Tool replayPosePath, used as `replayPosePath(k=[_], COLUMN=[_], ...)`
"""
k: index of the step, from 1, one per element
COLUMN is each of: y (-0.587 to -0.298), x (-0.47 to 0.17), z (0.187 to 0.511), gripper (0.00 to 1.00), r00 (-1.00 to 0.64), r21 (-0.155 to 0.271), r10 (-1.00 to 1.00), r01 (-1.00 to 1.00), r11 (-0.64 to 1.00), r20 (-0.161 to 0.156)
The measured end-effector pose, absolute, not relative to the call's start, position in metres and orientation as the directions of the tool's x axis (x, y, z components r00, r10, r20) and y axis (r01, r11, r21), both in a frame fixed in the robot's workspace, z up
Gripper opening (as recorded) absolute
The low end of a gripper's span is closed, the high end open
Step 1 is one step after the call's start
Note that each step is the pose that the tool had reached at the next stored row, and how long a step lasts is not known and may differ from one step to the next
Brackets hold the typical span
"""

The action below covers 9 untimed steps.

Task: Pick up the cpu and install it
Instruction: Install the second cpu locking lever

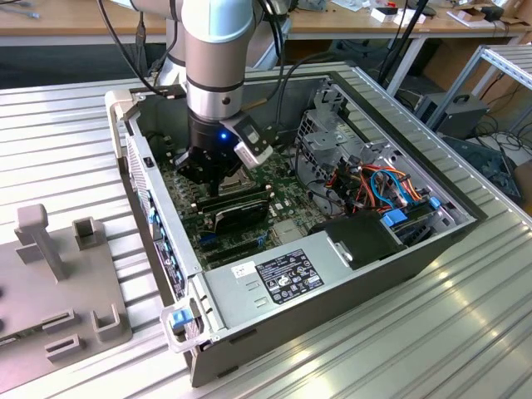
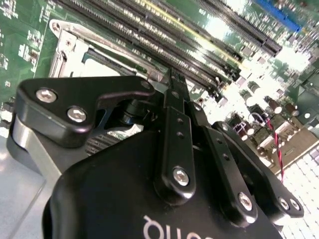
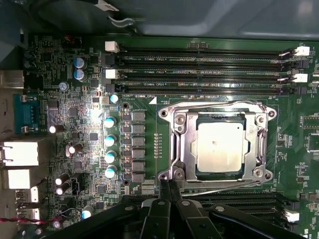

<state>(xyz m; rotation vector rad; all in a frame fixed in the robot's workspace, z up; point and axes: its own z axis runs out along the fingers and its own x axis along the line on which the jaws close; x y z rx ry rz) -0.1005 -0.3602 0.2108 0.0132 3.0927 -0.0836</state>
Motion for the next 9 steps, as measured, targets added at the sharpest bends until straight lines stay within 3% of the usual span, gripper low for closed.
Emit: replayPosePath(k=[9], y=[-0.3586], x=[-0.1006], z=[0.2073], gripper=[0.11], r00=[-0.999], r21=[-0.046], r10=[0.008], r01=[0.010], r11=[0.999], r20=[-0.048])
